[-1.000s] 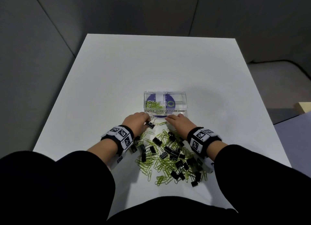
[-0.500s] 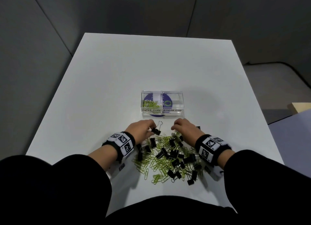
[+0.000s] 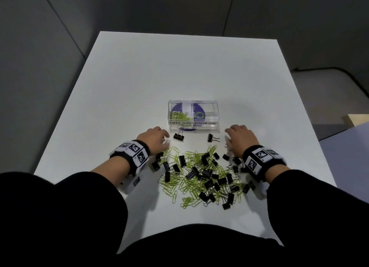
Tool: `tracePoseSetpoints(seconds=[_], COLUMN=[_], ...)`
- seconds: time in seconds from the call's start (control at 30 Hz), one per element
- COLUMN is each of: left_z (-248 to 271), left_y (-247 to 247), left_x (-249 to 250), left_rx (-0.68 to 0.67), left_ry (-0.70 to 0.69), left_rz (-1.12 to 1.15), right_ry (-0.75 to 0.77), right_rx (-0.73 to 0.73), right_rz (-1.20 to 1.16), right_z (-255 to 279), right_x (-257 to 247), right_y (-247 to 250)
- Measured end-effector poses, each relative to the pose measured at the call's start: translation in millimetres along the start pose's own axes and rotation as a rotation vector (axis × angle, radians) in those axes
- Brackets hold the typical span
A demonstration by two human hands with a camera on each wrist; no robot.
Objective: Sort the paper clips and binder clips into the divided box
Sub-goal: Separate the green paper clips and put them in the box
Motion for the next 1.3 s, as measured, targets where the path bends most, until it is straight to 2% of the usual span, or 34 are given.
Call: tracePoseSetpoints(seconds=[0.07,0.13,0.43,0.63,0.83,0.97,1.1,1.3], left_z=[8,14,19,23,30,31,36,42], left_y=[-7,-15,-30,-34,-16,-11,-23,-38], left_x=[-10,-17,-11,0,2,-10,-23,-24], left_rx=[-0.074,-0.13,-0.08,-0.072,-0.042,-0.061,-0.113,-0.139], left_ry=[0.004,0.006,0.024,0.006,-0.026,0.025,0.075,0.031], left_rz=[-0.027,-0.028,0.079,0.087,0.093,0.094,0.025,-0.029], right_ry=[-0.083,-0.09,-0.122,-0.075,-0.198,-0.247,-0.301,-0.336], right_rx=[-0.109,-0.165,-0.084,-0.051,-0.018,-0.107,-0.127,-0.085], right_rz=[-0.035,-0.059,-0.207,-0.23,-0.271,-0.254,-0.286,-0.309], right_z=[14,23,25,26,44,60,73,86], right_x=[13,12,-17,-33,-12,-3,7,18], right_y=[-12,-21,-35,-27,-9,-16,-24,-39])
Point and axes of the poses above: each hand's wrist, its own z-axis away from the middle knuckle, its own y-axis out of the back of the hand, x = y × z, the point moved 10 cm from there along -z, towards the middle knuckle, and after that the axes turned 13 degrees about y, right-handed, at the moved point
